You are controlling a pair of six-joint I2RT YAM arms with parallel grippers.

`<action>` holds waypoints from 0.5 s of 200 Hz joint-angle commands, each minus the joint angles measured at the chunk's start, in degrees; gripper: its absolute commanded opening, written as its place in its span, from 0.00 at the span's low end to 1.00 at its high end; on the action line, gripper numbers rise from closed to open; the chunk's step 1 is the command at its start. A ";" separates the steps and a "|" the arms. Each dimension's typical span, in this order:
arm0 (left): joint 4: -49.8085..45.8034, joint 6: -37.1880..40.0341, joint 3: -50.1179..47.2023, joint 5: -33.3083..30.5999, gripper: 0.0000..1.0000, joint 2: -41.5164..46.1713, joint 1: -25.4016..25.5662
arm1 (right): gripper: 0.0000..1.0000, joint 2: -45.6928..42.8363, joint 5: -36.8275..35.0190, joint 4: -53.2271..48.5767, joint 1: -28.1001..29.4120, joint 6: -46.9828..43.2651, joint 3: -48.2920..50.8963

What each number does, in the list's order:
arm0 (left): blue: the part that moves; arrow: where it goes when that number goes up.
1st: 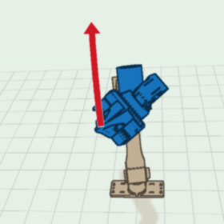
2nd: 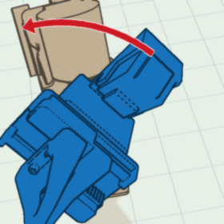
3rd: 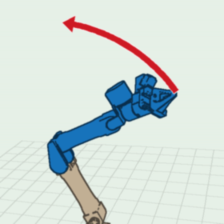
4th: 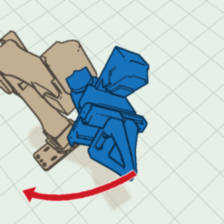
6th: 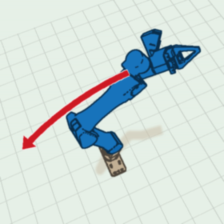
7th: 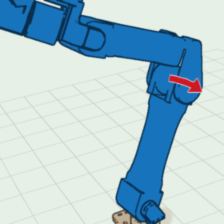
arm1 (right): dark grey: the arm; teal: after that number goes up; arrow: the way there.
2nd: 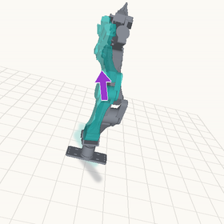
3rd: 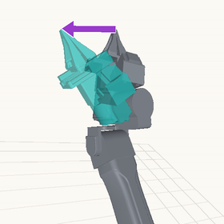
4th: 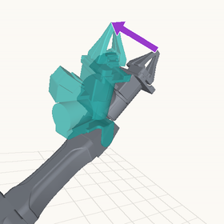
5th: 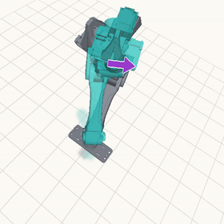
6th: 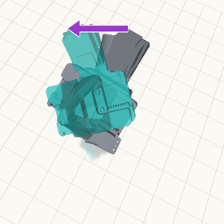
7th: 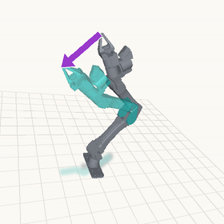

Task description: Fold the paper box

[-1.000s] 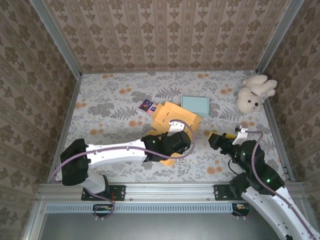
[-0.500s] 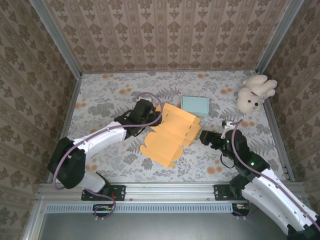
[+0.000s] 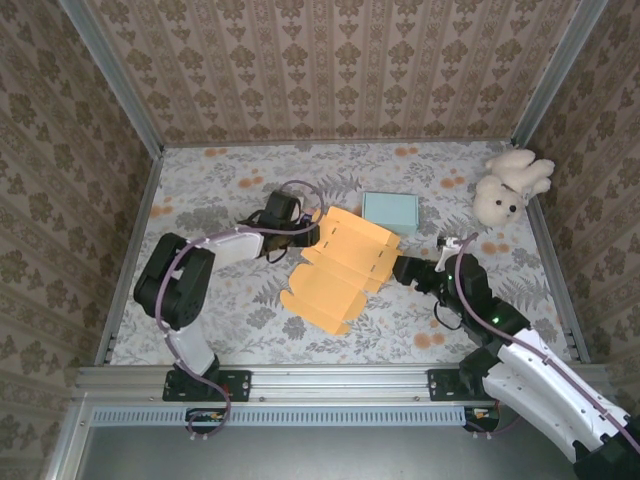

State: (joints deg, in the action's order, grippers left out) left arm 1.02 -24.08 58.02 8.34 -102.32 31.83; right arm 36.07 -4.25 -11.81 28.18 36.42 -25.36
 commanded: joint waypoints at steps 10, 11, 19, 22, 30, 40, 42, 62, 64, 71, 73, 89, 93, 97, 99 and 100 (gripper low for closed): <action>3.50 3.43 1.97 2.73 0.31 -0.36 0.07 | 0.87 2.07 -0.25 1.75 0.21 -0.99 -0.12; 3.57 3.51 1.95 2.73 0.30 -0.30 0.07 | 0.87 2.20 -0.24 1.77 0.21 -1.00 -0.17; 4.06 4.04 1.49 2.78 0.22 0.29 0.16 | 0.87 2.93 -0.26 1.92 0.21 -1.09 -0.46; 4.23 4.32 1.34 2.93 0.19 0.53 0.22 | 0.87 3.22 -0.25 1.84 0.23 -1.16 -0.62; 5.15 5.16 0.41 3.34 0.13 1.70 0.37 | 0.87 4.07 -0.23 1.97 0.22 -1.39 -1.09; 5.78 5.98 -0.94 3.29 0.03 3.56 0.65 | 0.87 5.27 0.05 1.97 0.25 -1.61 -1.96; 5.87 6.17 -1.14 3.33 0.01 4.07 0.72 | 0.87 5.55 0.10 1.90 0.24 -1.66 -2.19; 8.71 8.81 -5.23 2.87 0.00 9.97 1.94 | 0.87 8.63 1.23 1.22 0.21 -2.60 -5.31; 9.02 9.03 -5.73 2.55 0.00 10.72 2.16 | 0.87 9.09 1.30 1.01 0.25 -2.77 -5.75; 9.92 9.66 -7.45 1.20 0.00 13.31 2.98 | 0.87 10.32 1.82 0.44 0.21 -3.42 -7.32; 10.11 9.84 -7.93 0.68 0.00 14.11 3.26 | 0.87 10.75 2.00 0.13 0.20 -3.61 -7.72; 11.19 10.99 -11.42 -2.74 0.00 20.21 5.54 | 0.87 13.90 3.15 -2.69 0.28 -5.15 -12.50; 11.60 11.21 -12.41 -3.64 0.00 21.78 6.09 | 0.87 14.70 3.65 -3.31 0.21 -5.58 -13.77; 11.97 11.46 -13.44 -4.64 0.00 23.35 6.60 | 0.87 15.36 4.16 -3.97 0.22 -6.11 -15.05; 12.21 11.54 -13.98 -5.17 0.00 24.15 6.84 | 0.87 15.85 4.34 -4.26 0.23 -6.41 -15.72; 12.27 11.61 -14.25 -5.44 0.00 24.57 7.02 | 0.87 15.99 4.51 -4.40 0.26 -6.52 -16.05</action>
State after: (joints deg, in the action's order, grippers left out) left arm 8.40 -16.12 47.97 8.14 -86.11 35.94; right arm 49.08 -2.83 -12.97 28.18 33.71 -33.85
